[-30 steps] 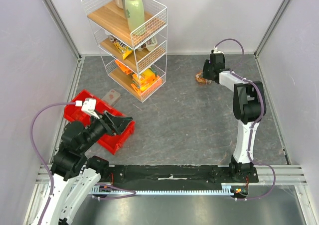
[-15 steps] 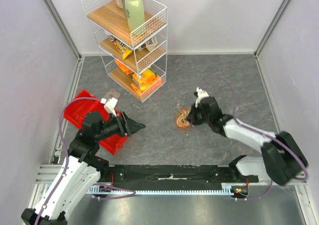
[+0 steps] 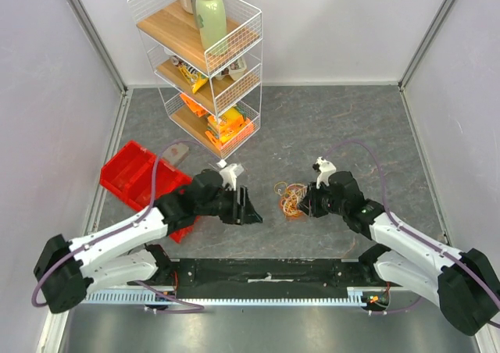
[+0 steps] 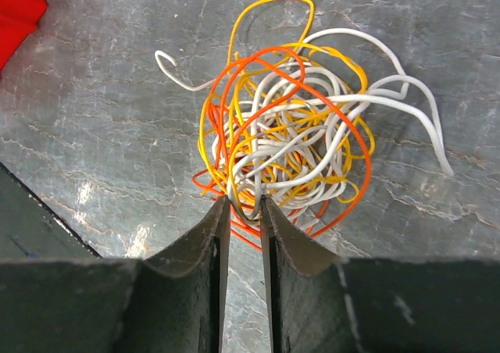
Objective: Untangle the cables
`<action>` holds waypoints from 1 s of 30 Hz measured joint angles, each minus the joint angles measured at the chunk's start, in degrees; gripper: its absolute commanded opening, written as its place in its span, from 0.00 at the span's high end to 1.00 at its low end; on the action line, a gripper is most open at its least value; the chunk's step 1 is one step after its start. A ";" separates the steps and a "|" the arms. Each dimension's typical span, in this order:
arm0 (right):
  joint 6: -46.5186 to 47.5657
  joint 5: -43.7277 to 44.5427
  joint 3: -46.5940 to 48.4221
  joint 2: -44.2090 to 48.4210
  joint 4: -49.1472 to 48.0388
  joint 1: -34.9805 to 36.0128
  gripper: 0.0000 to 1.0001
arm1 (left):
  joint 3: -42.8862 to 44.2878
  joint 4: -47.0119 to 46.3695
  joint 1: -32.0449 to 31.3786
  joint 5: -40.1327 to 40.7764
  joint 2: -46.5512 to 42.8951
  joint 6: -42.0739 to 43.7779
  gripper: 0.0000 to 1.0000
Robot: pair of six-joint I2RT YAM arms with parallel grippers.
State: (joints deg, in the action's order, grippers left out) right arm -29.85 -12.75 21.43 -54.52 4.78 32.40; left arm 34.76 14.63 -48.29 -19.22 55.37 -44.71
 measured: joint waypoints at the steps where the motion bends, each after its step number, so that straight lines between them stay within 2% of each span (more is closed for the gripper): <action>1: 0.15 -0.61 0.15 -0.39 0.02 0.00 0.68 | 0.74 -0.48 -1.11 0.61 1.75 0.04 0.35; 4: 0.48 -1.88 0.39 -1.99 0.02 0.00 0.62 | 3.41 -2.45 -2.82 2.84 7.61 0.00 0.32; 6: 0.52 -2.12 0.39 -2.25 0.07 0.02 0.62 | 5.70 -3.32 -2.89 4.68 11.93 -0.02 0.32; 8: 0.55 -2.25 0.39 -2.16 -0.02 0.02 0.62 | 8.90 -3.58 -2.91 6.36 16.72 0.00 0.35; 10: 0.55 -2.25 0.39 -2.16 0.00 0.02 0.63 | 12.96 -3.80 -2.91 7.89 21.84 0.02 0.42; 17: 0.50 -2.21 0.39 -0.37 0.59 0.02 0.64 | 25.16 -4.46 -2.12 11.45 37.03 0.02 0.47; 22: 0.46 -2.12 0.39 2.16 1.20 0.02 0.64 | 26.84 -3.89 -1.66 12.94 41.72 0.00 0.48; 27: 0.35 -1.97 0.39 2.82 1.42 0.02 0.64 | 26.62 -4.02 -1.66 13.38 42.51 -0.02 0.36; 30: 0.24 -1.97 0.39 2.67 1.42 0.02 0.64 | 25.51 -5.62 -1.66 13.38 42.49 -0.04 0.36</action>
State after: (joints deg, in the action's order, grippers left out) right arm -29.61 -14.72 21.82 -51.86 6.20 32.42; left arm 60.27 9.02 -49.95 -5.85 97.86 -44.75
